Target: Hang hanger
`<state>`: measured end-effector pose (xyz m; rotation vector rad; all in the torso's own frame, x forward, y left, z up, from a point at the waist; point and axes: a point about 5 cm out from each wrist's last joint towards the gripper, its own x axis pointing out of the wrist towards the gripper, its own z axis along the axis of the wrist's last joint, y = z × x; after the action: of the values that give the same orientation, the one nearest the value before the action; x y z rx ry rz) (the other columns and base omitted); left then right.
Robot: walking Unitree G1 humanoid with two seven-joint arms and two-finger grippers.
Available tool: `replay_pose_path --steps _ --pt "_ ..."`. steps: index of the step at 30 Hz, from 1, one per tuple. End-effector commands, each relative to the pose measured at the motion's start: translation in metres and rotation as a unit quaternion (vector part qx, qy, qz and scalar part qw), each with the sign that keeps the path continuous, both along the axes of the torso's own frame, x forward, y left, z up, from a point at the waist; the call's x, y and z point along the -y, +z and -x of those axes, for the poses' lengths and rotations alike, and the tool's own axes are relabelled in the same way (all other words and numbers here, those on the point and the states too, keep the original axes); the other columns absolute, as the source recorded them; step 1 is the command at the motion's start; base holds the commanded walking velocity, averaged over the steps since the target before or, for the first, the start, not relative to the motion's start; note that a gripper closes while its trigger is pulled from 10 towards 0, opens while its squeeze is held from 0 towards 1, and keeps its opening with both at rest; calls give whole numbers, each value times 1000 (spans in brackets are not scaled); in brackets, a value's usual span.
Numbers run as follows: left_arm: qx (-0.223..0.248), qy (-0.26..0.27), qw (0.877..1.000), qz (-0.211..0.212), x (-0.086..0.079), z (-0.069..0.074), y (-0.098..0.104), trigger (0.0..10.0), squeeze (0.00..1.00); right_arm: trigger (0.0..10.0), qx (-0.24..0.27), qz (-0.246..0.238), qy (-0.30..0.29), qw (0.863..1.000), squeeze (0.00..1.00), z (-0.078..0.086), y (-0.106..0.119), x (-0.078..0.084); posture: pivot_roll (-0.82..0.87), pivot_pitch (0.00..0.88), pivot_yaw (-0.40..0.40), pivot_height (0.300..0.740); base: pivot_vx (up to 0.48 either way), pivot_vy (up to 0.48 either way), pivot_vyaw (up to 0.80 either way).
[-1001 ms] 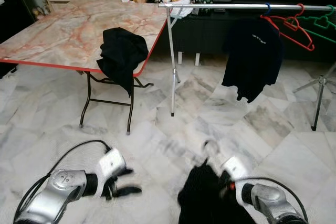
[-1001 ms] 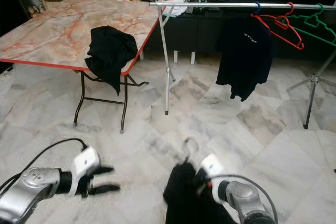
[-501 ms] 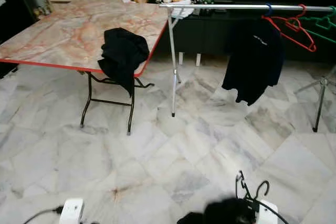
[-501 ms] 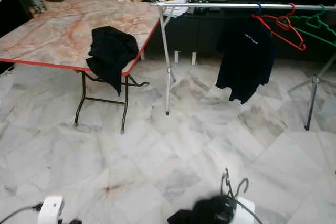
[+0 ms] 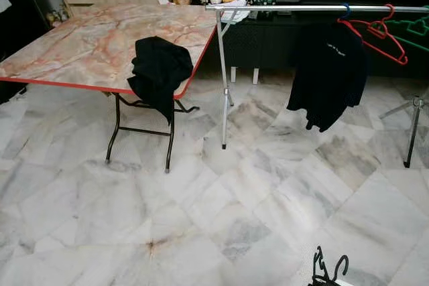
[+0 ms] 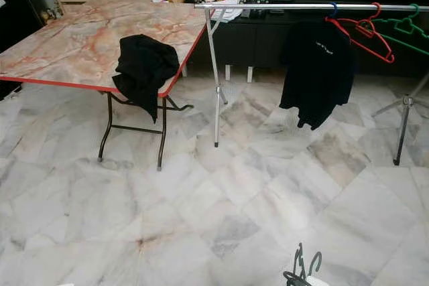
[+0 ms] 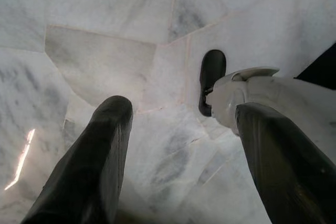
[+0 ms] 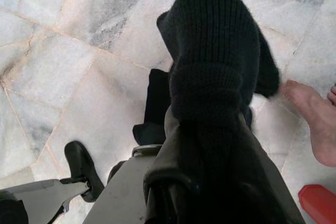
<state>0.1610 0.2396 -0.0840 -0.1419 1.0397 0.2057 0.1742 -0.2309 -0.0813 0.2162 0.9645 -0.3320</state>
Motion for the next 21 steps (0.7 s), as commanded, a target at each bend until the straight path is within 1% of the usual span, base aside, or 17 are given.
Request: replay_pose_path --steps 1,5,6,8,10,11,12,14,15,20,21 --pt "-9 7 1000 -7 -4 4 -1 10000 0 10000 2 -2 2 1000 0 -3 0 -3 80 148 79 740 0 0 0" --pt "-8 8 1000 -7 -3 7 -3 10000 0 10000 -2 3 10 1000 0 -1 -1 -5 83 145 79 740 0 0 0" --pt "-9 11 1000 -8 -3 8 -3 10000 0 10000 -8 30 59 998 0 -1 -1 -6 86 143 79 740 0 0 0" --pt "-10 11 1000 -9 -3 9 -3 10000 0 10000 -11 56 113 992 0 -3 0 -7 85 140 79 740 0 0 0" --pt "-10 9 1000 -9 -3 9 -3 10000 0 10000 -13 89 178 980 0 -5 2 -6 80 139 76 740 0 0 0" --pt "-10 9 1000 -9 -2 9 -3 10000 0 10000 -11 98 191 977 0 -6 3 -4 80 137 75 740 0 0 0" --pt "-10 9 1000 -9 -2 9 -3 10000 0 10000 -10 103 196 975 0 -6 4 -2 80 137 75 740 0 0 0" --pt "-11 9 1000 -8 -2 10 -4 10000 0 10000 -11 118 182 976 0 -6 6 8 75 131 72 740 0 0 0" --pt "-13 11 1000 -7 -1 11 -4 10000 0 10000 -21 136 182 974 0 -3 8 18 72 125 68 740 0 0 0" --pt "-13 16 1000 1 0 11 -5 10000 0 10000 -28 138 190 972 0 0 6 20 70 118 64 740 0 0 0" --pt "-15 7 1000 -4 0 11 -5 10000 0 10000 -31 140 195 970 0 2 5 19 70 118 64 740 0 0 0"
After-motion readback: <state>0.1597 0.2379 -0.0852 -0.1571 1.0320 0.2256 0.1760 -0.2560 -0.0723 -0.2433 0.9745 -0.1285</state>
